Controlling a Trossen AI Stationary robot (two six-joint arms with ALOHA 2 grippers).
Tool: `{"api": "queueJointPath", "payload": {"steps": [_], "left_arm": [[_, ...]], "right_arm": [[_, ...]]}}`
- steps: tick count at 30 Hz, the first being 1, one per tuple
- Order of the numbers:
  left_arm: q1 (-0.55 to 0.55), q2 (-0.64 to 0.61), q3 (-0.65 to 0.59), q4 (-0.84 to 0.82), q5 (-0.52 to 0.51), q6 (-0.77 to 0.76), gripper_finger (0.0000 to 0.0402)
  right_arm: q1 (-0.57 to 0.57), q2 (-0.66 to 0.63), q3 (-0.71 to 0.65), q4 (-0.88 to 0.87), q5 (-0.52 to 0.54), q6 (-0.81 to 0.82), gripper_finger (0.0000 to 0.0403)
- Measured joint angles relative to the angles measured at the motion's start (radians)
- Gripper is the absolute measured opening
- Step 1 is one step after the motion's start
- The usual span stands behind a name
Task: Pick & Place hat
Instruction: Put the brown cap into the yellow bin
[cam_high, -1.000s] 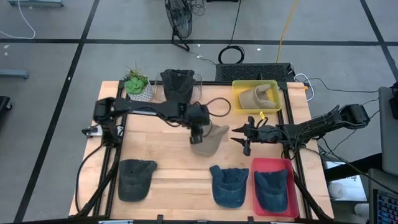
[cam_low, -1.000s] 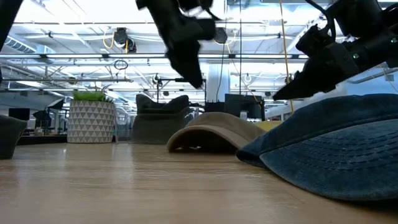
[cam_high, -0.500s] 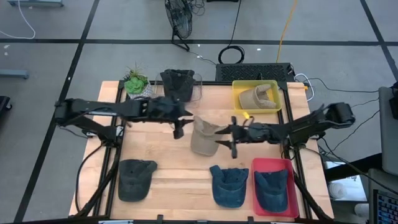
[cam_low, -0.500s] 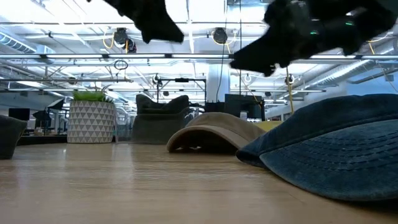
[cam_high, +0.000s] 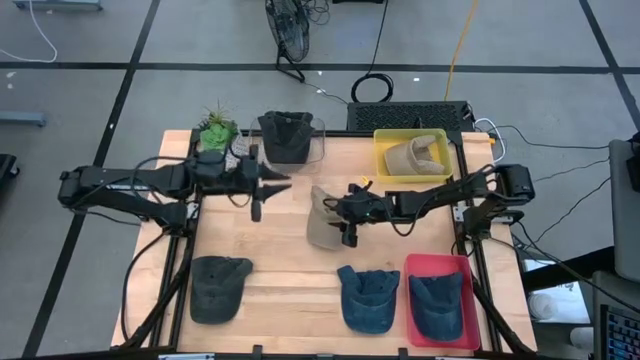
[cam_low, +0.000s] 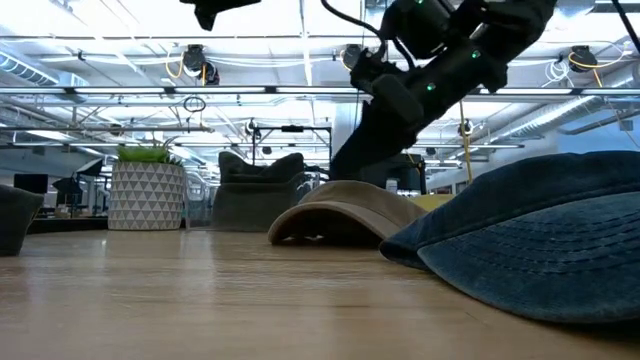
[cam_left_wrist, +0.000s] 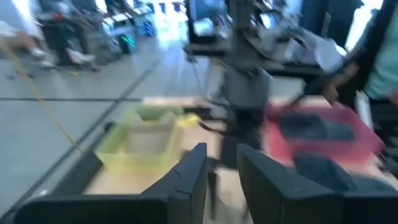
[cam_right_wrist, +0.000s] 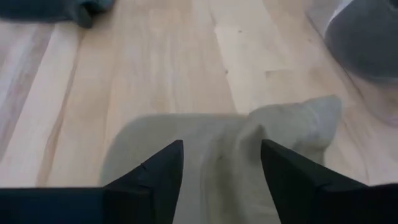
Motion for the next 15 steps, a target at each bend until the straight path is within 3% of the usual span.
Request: {"api": "queueJointPath", "payload": {"steps": [6,15], "left_arm": [[-0.048,-0.012,-0.003,-0.009,0.003,0.030,0.0097],[-0.076,-0.038,-0.002,-0.009,0.003,0.067,0.0097]], "right_arm": [[-0.005,0.064,0.000,0.037,-0.001,0.027,0.0204],[-0.027,0.091,-0.001,0.043,0.034,0.056,0.0145]]}}
